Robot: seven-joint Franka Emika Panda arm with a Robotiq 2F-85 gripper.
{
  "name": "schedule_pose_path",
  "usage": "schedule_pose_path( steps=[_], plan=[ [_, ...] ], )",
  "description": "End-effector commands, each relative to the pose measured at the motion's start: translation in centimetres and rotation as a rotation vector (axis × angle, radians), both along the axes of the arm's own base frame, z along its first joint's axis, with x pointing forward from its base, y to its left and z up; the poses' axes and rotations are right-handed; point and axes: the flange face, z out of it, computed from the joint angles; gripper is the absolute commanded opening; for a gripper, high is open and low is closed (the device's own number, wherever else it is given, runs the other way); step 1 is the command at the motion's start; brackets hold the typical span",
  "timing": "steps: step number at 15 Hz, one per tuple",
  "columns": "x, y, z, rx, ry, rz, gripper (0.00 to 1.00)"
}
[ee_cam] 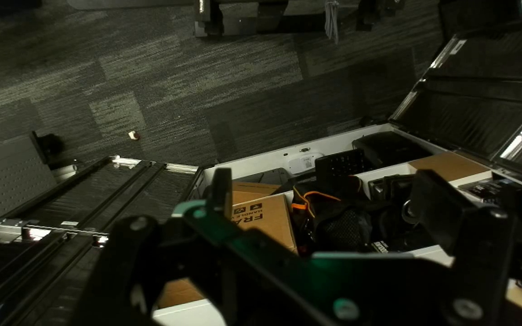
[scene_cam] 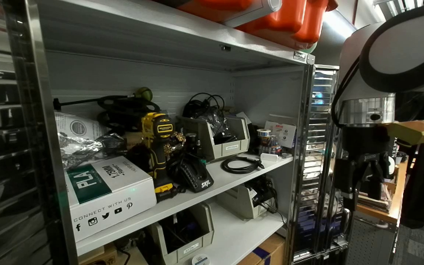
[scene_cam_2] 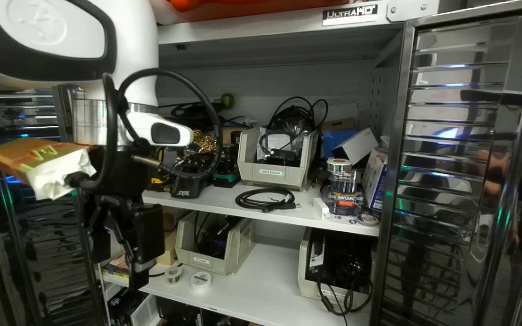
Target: Pick up the black cable and put it in the box.
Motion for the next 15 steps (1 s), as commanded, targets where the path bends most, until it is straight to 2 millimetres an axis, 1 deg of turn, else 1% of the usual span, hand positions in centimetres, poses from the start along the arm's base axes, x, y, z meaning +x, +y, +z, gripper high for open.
schedule_pose_path(
  steps=[1,2,4,5,7,11,13,15],
  plan=[
    [0.0,0.0,0.0,0.000,0.001,0.000,1.00],
    [0.0,0.0,0.0,0.000,0.001,0.000,1.00],
    [0.9,-0.1,0.0,0.004,-0.028,-0.007,1.00],
    [1.3,-0.2,0.2,0.006,-0.050,-0.013,1.00],
    [3.0,-0.3,0.6,0.008,-0.091,-0.016,1.00],
    [7.4,-1.0,0.9,0.032,-0.184,-0.046,1.00],
    [9.4,-1.7,0.8,0.048,-0.220,-0.078,1.00],
    [12.0,-2.9,0.8,0.072,-0.257,-0.138,1.00]
  ],
)
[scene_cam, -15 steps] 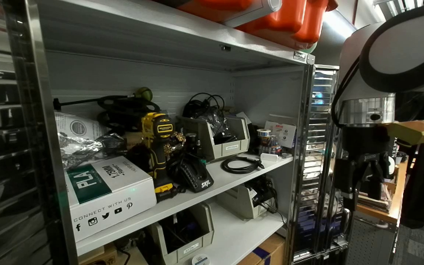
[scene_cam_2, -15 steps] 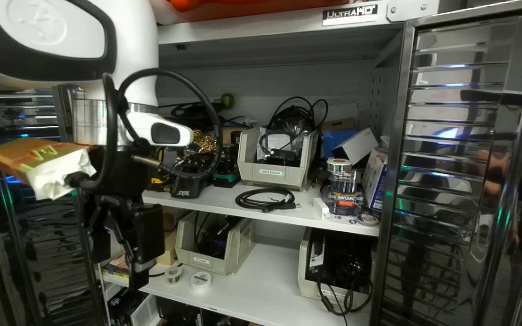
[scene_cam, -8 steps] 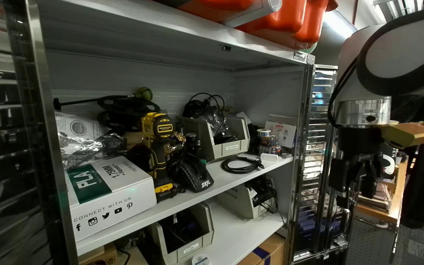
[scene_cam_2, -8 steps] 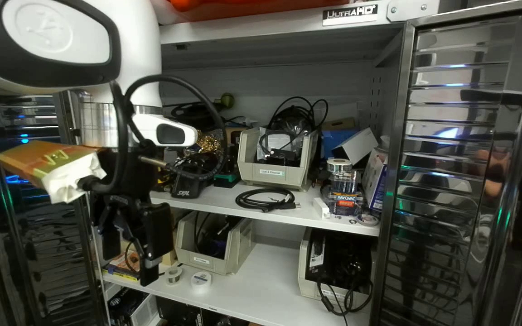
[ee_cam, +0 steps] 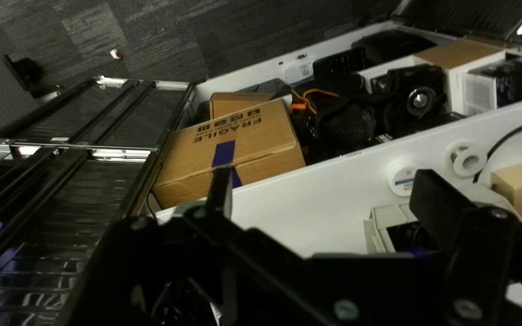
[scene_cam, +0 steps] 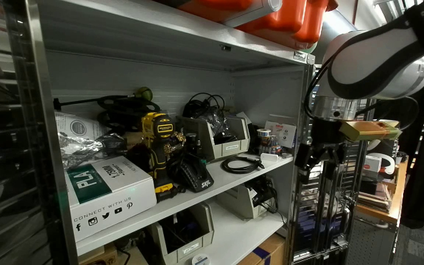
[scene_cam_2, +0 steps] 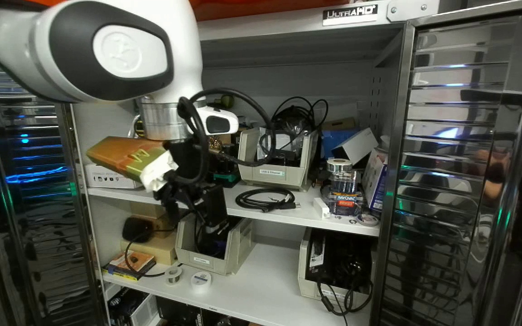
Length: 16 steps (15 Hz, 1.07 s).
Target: Pick up the black cable and put it in the box.
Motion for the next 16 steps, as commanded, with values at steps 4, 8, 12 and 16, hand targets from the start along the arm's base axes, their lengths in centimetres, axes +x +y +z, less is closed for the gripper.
schedule_pose_path(
  steps=[4,8,12,16],
  plan=[
    [8.8,-3.6,1.4,0.170,-0.145,-0.232,1.00],
    [13.2,-4.5,2.5,0.242,-0.217,-0.312,1.00],
    [16.6,-4.8,2.2,0.252,-0.206,-0.364,1.00],
    [19.7,-5.2,1.7,0.260,-0.186,-0.377,1.00]
  ],
)
